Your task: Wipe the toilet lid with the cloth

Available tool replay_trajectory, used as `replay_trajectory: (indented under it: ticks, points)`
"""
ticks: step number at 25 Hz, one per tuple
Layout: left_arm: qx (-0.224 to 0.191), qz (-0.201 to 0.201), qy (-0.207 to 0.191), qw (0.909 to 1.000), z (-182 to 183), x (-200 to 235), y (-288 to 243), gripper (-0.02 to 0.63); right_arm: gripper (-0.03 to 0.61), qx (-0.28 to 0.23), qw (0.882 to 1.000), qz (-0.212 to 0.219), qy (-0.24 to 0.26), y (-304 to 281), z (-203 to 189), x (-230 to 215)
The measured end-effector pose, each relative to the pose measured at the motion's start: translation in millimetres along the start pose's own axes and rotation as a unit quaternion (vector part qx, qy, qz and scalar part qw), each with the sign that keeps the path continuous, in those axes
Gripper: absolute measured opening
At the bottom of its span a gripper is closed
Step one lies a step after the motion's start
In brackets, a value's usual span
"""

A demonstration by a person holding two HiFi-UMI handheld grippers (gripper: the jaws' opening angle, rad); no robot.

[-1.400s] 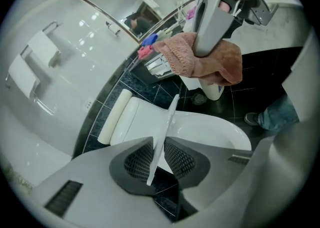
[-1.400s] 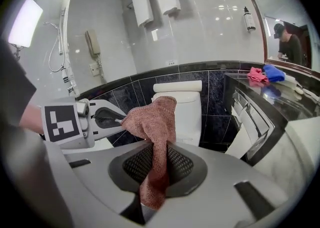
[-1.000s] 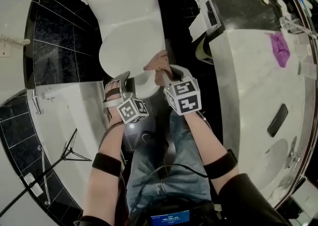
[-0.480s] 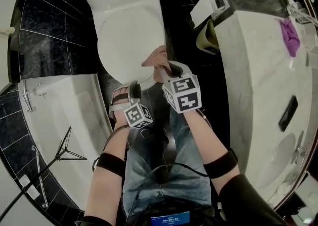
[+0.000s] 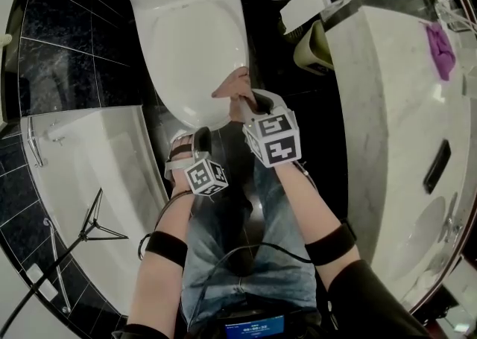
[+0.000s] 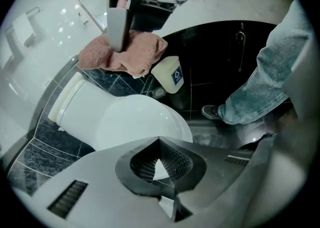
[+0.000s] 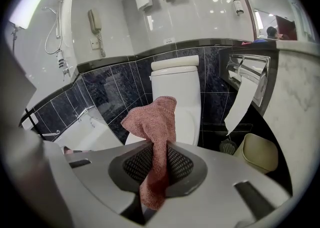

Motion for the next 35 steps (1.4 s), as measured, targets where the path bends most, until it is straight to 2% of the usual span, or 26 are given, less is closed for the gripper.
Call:
replay_trajectory:
  ticks: [4,8,12,17,21,23,26,30,35]
  points:
    - [-0.007,0.016,0.021,0.9996,5,33,24,0.007,0.075,0.006,1.000,0.003,0.004,11,14,8]
    - [-0.010,0.034,0.066,0.9972,13,79,59,0.007,0.075,0.013,1.000,0.010,0.011,32,40,14]
    - [-0.027,0.037,0.102,0.9937,29,122,103,0.007,0.075,0.020,0.999,0.022,0.012,52,69,20]
    - [-0.036,0.068,0.145,0.9864,54,184,152,0.007,0.075,0.029,0.998,0.047,0.028,63,107,18]
    - [-0.053,0.087,0.181,0.9781,72,228,170,0.007,0.075,0.031,0.997,0.069,0.031,63,142,9]
    - [-0.063,0.094,0.219,0.9692,77,247,175,0.007,0.075,0.029,0.996,0.084,0.032,61,158,3]
    - [-0.081,0.099,0.294,0.9472,86,277,182,0.007,0.075,0.026,0.994,0.104,0.031,59,175,-10]
    - [-0.104,0.115,0.349,0.9243,86,315,190,0.007,0.075,0.029,0.993,0.111,0.035,51,184,-22]
    - [-0.116,0.116,0.358,0.9193,73,337,188,0.007,0.075,0.035,0.994,0.097,0.029,41,194,-23]
Point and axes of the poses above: the fingertips, and each gripper's own axes: y backward along the fingers, x to its left, z out of its top, the point moved 3 cm from there along y, backward along the fingers, and after that the axes turned 3 degrees about -y, right-handed, at the moved point
